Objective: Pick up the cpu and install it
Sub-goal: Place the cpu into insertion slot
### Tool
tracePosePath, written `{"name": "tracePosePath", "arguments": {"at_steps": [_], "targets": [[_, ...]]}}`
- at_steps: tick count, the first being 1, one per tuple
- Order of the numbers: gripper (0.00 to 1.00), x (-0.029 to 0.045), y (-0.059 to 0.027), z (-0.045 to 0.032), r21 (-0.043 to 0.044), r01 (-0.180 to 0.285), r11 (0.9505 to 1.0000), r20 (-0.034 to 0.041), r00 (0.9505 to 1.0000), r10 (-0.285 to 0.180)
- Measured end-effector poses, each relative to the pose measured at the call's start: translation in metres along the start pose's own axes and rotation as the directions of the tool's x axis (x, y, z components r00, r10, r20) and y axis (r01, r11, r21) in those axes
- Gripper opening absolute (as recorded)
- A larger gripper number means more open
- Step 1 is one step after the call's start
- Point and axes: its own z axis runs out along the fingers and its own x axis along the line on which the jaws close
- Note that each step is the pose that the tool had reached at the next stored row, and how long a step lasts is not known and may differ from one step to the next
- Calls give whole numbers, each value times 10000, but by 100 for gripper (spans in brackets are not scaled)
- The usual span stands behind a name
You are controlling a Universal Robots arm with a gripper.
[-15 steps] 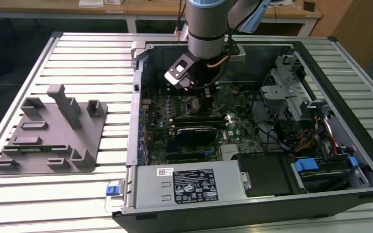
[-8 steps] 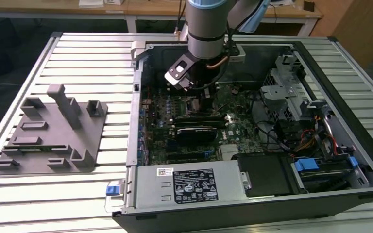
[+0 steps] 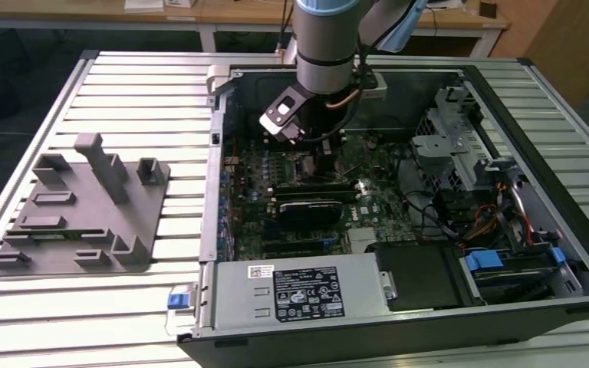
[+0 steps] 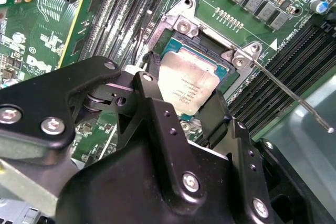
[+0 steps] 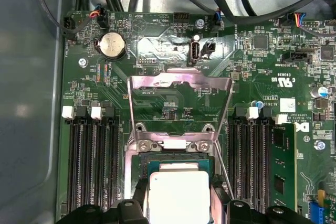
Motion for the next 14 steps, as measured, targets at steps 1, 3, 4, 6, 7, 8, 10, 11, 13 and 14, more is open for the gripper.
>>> {"name": "tracePosePath", "arguments": {"at_steps": [1, 3, 4, 6, 7, 8, 10, 11, 13, 14], "targets": [[55, 1, 0, 3, -1, -8, 10000, -3, 10000, 8], [55, 2, -2, 9, 1, -38, 10000, 1, 10000, 38], [55, 2, -5, 12, 2, -58, 10000, 1, 10000, 58], [55, 2, -7, 14, 3, -81, 10000, 2, 10000, 81], [55, 3, -7, 15, 4, -85, 10000, 3, 10000, 85], [55, 3, -8, 16, 3, -86, 10000, 2, 10000, 86], [55, 6, -8, 22, 0, -89, 10000, -4, 10000, 89], [55, 7, -8, 26, 1, -88, 10000, -5, 10000, 88], [55, 8, -9, 37, 2, -90, 10000, -9, 10000, 90], [55, 8, -9, 42, 3, -94, 10000, -10, 10000, 94]]}}
